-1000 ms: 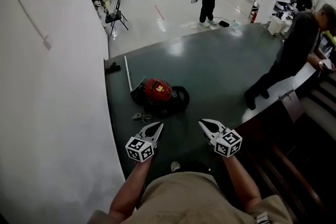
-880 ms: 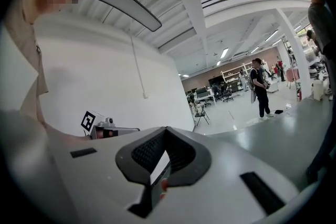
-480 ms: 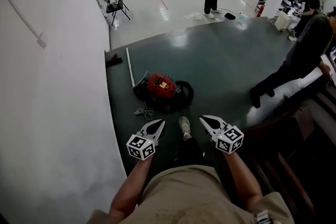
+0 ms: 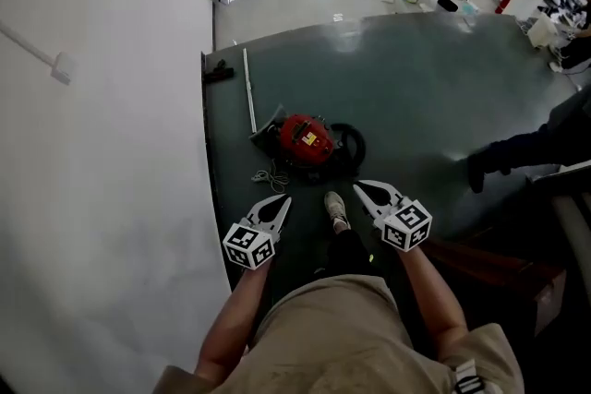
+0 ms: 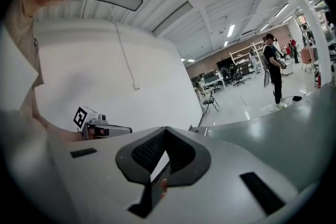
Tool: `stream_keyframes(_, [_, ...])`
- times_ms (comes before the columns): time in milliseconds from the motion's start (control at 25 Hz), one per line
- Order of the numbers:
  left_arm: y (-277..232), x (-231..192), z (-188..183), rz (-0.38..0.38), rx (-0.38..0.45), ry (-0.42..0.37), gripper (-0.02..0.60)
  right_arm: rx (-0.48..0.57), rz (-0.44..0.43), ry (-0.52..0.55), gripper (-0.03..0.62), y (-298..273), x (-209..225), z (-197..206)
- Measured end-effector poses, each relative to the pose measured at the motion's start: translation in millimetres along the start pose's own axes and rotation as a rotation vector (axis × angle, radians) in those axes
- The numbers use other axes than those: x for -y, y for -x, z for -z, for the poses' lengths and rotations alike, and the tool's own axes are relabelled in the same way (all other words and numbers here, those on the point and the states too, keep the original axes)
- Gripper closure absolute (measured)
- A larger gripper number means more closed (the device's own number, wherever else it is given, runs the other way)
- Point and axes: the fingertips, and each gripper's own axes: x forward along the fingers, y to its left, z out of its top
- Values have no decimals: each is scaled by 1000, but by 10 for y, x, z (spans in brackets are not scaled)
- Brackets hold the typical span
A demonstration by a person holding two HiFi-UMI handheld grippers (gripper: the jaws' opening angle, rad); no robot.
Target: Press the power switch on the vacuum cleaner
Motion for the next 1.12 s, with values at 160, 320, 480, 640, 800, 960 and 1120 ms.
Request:
stream_keyframes(160, [-518,-450,-98,-50,-34,39,577,-65,-19,-30,585,-463,486,-1])
stream_keyframes(320, [-1056,-836,-325,-67,-61,30,577,-129,-43,-34,586,-951,964,-10])
stream_keyframes(480, [-1482,-1184,-411,-81,-104,-16,577,-210,-58,-11,586,-1409,1413,93])
stream_keyframes(640, [-1842,-1582,-292,-102,-136,-17,577,-301,-49,44,586,-1883,1841,326])
stream_keyframes(800, [-2149,-2000,-73,-104,-176,-2,577,-383,-8,104,585,-2395,2202,682])
stream_keyframes(960, [-2463,-2462,268,-99,-242,-5,577,-448,37,123,585,-2910,2579,1152])
stream_keyframes(1120, [-2717,-2921,689,-101,-310,-5,577,-538,72,129,586,-3363,2914,1815])
